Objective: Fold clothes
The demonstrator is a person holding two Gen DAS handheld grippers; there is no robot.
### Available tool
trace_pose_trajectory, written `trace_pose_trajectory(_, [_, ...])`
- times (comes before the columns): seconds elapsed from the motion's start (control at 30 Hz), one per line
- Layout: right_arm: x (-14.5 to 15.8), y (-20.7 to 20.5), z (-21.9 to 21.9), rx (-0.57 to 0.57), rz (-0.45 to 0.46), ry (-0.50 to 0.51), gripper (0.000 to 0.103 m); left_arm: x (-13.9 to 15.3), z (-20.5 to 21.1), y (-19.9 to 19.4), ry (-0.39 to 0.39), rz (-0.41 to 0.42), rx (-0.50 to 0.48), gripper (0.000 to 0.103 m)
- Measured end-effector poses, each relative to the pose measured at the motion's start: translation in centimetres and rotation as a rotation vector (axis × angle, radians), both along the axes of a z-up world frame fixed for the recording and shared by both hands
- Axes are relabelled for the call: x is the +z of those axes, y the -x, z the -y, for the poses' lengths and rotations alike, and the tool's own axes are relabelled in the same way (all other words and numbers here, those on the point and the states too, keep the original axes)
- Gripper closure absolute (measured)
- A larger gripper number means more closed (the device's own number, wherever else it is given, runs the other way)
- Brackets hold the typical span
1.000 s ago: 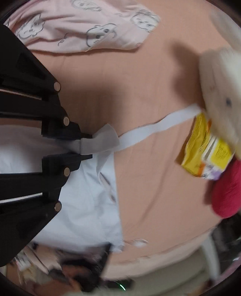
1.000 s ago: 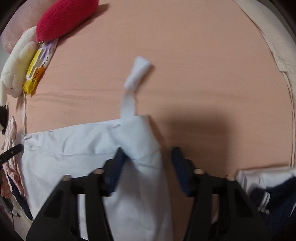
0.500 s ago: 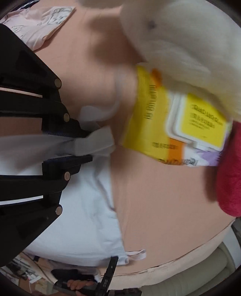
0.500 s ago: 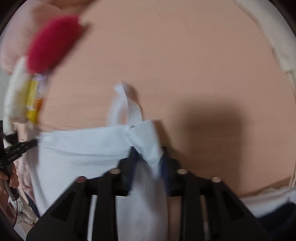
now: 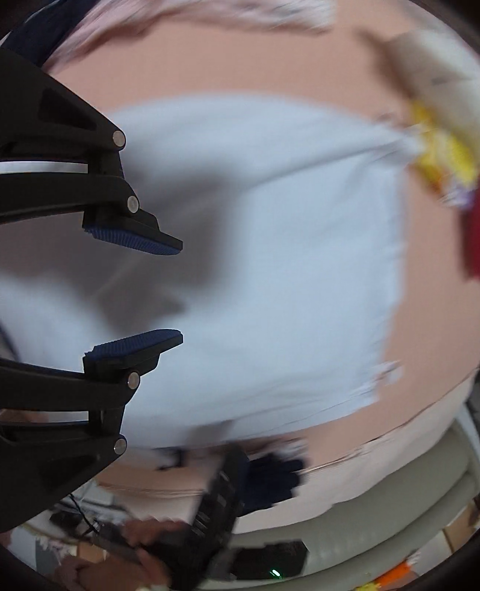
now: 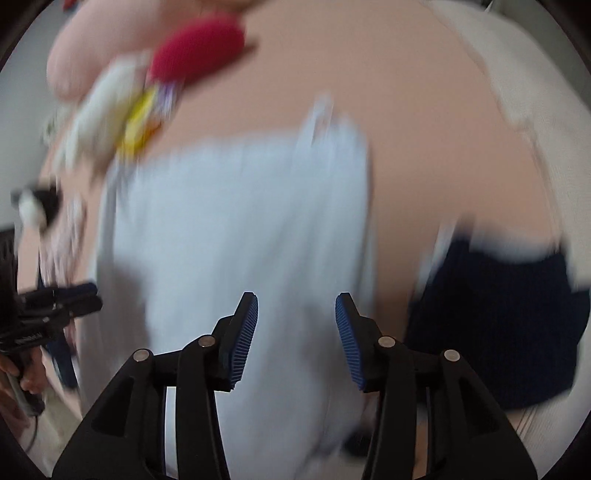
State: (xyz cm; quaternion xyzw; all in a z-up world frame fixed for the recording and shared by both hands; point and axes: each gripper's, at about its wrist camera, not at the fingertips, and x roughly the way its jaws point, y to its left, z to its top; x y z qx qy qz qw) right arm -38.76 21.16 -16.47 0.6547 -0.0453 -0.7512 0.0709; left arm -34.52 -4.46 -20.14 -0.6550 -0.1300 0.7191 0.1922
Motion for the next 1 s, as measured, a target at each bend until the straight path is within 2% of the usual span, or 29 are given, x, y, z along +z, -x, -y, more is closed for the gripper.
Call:
trace_pose_trajectory(0.07, [-1.9, -3.8, 0.4, 0.004, 0.053, -0.008, 0.058, -0.6, -2.2, -2.6, 0.001, 0.007, -0.035, 0.059])
trace_pose_trajectory(0.13, [-2.9, -7.2, 0.3, -0.008, 0.042, -0.048, 0.059, -0.5, -4.1, -4.5, 0.027, -0.042, -0.086, 0.061])
trace_pose_trajectory(0.23, [-1.7, -10.8, -1.2, -0.107, -0.094, -0.177, 0.060, 0.6, -5.2, -6.3, -0.017, -0.123, -0.093, 0.061])
trace_pose_trajectory(0.3, [0.3, -13.1, -3.1, -0.233, -0.221, -0.222, 0.060, 1.3, -5.3, -7.3, -0.037, -0.169, -0.078, 0.061])
trace_pose_trajectory(0.33, [0.7, -14.0, -3.9, -0.269, -0.250, -0.229, 0.059, 1.3, -5.3, -7.6, -0.048, -0.188, -0.065, 0.061])
trace_pose_trajectory(0.43, [0.2, -16.2, -5.7, -0.335, -0.260, -0.206, 0.059, -0.1, -5.4, -8.7, -0.098, -0.207, 0.002, 0.061])
trace_pose_trajectory(0.5, [-1.4, -17.9, -6.4, -0.375, -0.227, -0.148, 0.059, -2.4, -7.1, -7.8, -0.104, -0.197, 0.014, 0.059])
trace_pose_trajectory(0.57, [-3.0, -19.5, -7.2, -0.415, -0.194, -0.089, 0.058, -3.4, -7.7, -8.6, -0.073, -0.196, 0.007, 0.059])
trace_pose_trajectory(0.7, [-4.0, -21.8, -7.0, -0.406, -0.245, -0.074, 0.056, -2.3, -6.7, -10.9, -0.070, -0.289, 0.011, 0.059])
trace_pose_trajectory(0.77, [-4.0, -23.0, -6.8, -0.397, -0.282, -0.059, 0.056, -1.1, -5.4, -12.5, -0.107, -0.346, 0.055, 0.059])
trace_pose_trajectory(0.83, [-3.4, -25.2, -6.5, -0.393, -0.345, 0.012, 0.056, 0.6, -3.7, -15.1, -0.130, -0.444, 0.123, 0.059])
trace_pose_trajectory(0.87, [-3.1, -26.6, -6.3, -0.382, -0.372, 0.042, 0.056, 1.4, -2.8, -16.4, -0.112, -0.481, 0.160, 0.059])
trace_pose_trajectory(0.9, [-2.8, -28.0, -6.0, -0.366, -0.394, 0.066, 0.056, 1.9, -2.0, -17.6, -0.061, -0.483, 0.209, 0.059])
trace_pose_trajectory(0.97, [-1.7, -30.0, -4.4, -0.353, -0.355, 0.071, 0.056, 2.4, -0.7, -20.0, 0.069, -0.406, 0.316, 0.059])
trace_pose_trajectory(1.0, [-1.0, -30.9, -4.4, -0.353, -0.344, 0.081, 0.056, 2.6, -0.2, -21.5, 0.099, -0.381, 0.348, 0.059])
